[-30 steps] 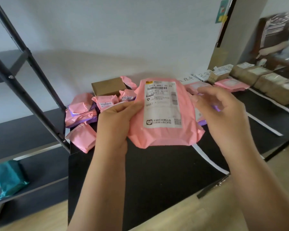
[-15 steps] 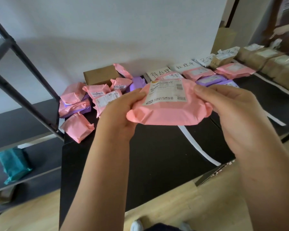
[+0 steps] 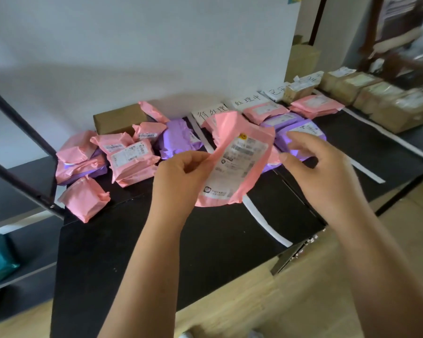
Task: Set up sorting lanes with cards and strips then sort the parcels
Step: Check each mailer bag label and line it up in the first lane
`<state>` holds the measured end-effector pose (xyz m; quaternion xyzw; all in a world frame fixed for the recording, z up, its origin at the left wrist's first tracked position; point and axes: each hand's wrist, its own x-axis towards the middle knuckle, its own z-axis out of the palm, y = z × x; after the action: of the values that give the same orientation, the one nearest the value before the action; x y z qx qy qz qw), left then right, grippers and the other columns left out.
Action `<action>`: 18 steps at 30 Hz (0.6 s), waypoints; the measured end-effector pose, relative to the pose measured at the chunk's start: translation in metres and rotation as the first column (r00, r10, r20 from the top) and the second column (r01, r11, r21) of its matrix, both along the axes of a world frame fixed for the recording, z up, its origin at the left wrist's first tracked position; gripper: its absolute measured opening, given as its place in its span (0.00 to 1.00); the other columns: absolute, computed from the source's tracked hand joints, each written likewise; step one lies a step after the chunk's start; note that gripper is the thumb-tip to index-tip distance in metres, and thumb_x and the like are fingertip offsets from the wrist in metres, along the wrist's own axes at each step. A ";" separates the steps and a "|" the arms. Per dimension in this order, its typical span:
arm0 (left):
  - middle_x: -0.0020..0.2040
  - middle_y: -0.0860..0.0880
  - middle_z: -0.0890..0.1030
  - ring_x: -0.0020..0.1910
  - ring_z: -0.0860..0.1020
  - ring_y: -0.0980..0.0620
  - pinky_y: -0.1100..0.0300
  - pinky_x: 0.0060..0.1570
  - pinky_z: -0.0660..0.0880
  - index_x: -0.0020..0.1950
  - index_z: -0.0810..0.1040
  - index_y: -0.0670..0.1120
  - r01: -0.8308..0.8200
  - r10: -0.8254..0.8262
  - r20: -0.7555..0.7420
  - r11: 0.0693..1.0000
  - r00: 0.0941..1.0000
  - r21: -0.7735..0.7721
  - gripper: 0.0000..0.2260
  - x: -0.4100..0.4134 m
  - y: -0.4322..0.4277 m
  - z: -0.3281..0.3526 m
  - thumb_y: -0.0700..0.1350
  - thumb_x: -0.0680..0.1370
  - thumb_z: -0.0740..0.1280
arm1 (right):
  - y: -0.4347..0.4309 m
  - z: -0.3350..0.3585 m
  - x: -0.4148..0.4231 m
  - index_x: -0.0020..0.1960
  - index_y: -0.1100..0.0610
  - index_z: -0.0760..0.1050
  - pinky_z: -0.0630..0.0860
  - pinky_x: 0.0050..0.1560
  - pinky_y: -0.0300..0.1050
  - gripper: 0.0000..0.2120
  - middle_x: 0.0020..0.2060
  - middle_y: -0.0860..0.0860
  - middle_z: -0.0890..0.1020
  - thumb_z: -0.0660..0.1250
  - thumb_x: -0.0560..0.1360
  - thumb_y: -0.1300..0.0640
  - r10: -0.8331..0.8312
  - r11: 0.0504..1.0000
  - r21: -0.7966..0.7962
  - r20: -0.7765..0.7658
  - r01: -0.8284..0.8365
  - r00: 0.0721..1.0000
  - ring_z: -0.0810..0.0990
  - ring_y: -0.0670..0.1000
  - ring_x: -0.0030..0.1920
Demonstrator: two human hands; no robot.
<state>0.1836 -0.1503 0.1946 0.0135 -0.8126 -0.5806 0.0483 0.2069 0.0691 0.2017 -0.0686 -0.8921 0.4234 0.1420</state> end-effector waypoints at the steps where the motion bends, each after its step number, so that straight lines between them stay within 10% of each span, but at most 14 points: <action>1: 0.41 0.62 0.85 0.41 0.82 0.62 0.66 0.37 0.77 0.42 0.82 0.60 0.024 -0.024 0.003 0.999 1.000 -0.032 0.07 0.000 0.008 -0.006 0.48 0.77 0.71 | 0.008 -0.005 -0.002 0.70 0.47 0.74 0.72 0.65 0.53 0.20 0.60 0.44 0.80 0.68 0.79 0.52 0.004 0.998 0.056 0.011 -0.005 1.000 0.76 0.48 0.63; 5: 0.41 0.60 0.84 0.41 0.82 0.60 0.64 0.41 0.74 0.45 0.84 0.58 0.037 -0.030 0.108 0.997 0.994 -0.061 0.05 0.000 0.033 -0.032 0.47 0.78 0.70 | 0.032 -0.033 -0.005 0.67 0.47 0.77 0.69 0.68 0.57 0.17 0.55 0.41 0.81 0.68 0.79 0.50 0.074 0.991 0.098 0.129 -0.086 0.989 0.77 0.48 0.62; 11: 0.41 0.61 0.84 0.43 0.82 0.59 0.60 0.45 0.77 0.44 0.84 0.58 -0.016 0.036 0.212 0.995 0.977 -0.094 0.08 -0.019 0.050 -0.062 0.46 0.78 0.70 | 0.049 -0.071 -0.020 0.54 0.51 0.84 0.71 0.43 0.25 0.09 0.42 0.37 0.81 0.74 0.75 0.56 0.089 0.995 -0.037 0.052 -0.088 0.995 0.79 0.35 0.47; 18: 0.45 0.59 0.84 0.44 0.80 0.60 0.65 0.38 0.72 0.50 0.83 0.56 0.004 0.026 0.270 0.994 0.962 -0.109 0.04 -0.070 0.071 -0.093 0.49 0.79 0.69 | 0.056 -0.109 -0.065 0.42 0.42 0.82 0.73 0.44 0.35 0.08 0.38 0.36 0.82 0.74 0.74 0.56 -0.052 0.982 -0.169 0.160 0.079 0.986 0.81 0.38 0.43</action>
<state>0.1134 -0.0791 0.1014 0.0946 -0.8420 -0.5278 -0.0597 0.1416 0.1247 0.0926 -0.1428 -0.8570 0.4886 0.0798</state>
